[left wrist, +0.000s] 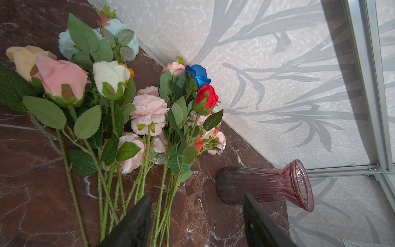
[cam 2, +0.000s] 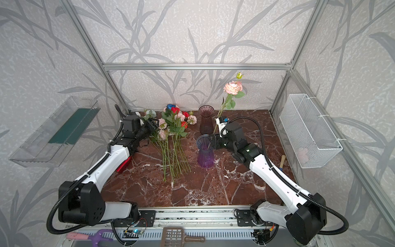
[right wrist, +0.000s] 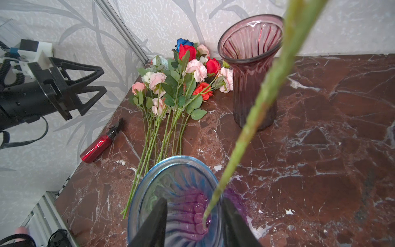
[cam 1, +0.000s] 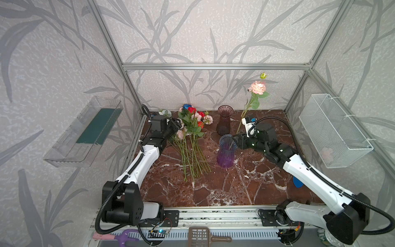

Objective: Arrange the flowers into the vase
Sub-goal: 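Open the right gripper and draw it back while the left reaches the rose bunch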

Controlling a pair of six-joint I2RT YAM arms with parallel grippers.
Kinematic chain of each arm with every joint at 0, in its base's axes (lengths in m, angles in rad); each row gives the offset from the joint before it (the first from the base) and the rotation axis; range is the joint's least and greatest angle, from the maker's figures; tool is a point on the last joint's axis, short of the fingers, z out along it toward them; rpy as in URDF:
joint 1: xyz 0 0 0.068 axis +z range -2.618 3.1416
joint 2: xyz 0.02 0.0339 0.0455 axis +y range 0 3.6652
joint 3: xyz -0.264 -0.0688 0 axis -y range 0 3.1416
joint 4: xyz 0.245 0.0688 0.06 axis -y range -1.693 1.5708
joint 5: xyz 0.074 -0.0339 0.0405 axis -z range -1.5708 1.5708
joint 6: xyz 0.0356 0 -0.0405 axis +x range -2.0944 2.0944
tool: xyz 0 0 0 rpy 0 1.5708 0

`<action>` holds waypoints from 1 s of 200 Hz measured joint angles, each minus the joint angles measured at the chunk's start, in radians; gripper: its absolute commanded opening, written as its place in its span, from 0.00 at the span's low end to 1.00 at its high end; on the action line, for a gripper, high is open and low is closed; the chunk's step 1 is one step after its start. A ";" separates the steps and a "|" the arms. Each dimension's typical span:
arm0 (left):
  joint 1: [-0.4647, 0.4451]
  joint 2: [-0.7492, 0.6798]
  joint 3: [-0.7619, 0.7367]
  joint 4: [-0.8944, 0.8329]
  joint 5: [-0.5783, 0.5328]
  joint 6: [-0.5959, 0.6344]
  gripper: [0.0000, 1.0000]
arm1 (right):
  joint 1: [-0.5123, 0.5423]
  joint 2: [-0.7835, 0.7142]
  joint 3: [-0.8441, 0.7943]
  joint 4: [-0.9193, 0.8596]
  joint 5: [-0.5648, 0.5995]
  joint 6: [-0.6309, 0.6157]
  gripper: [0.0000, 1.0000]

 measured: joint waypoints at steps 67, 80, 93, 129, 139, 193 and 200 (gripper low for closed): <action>0.000 0.022 0.005 -0.003 0.006 0.001 0.66 | 0.000 -0.073 0.000 -0.076 0.010 -0.010 0.50; -0.001 0.038 0.018 -0.005 0.008 0.007 0.61 | 0.000 -0.090 0.000 -0.097 0.015 -0.017 0.48; -0.005 0.062 0.037 -0.018 0.010 0.016 0.57 | 0.000 -0.117 -0.001 -0.117 0.021 -0.023 0.45; -0.038 0.175 0.144 -0.121 0.007 0.076 0.46 | 0.000 -0.235 -0.025 -0.172 0.053 -0.036 0.31; -0.052 0.207 0.174 -0.153 0.003 0.092 0.45 | 0.000 -0.267 -0.035 -0.184 0.063 -0.039 0.29; -0.097 0.384 0.306 -0.349 -0.053 0.186 0.43 | 0.000 -0.325 -0.091 -0.214 0.114 -0.053 0.26; -0.102 0.415 0.333 -0.378 -0.055 0.196 0.42 | 0.000 -0.322 -0.099 -0.212 0.114 -0.053 0.26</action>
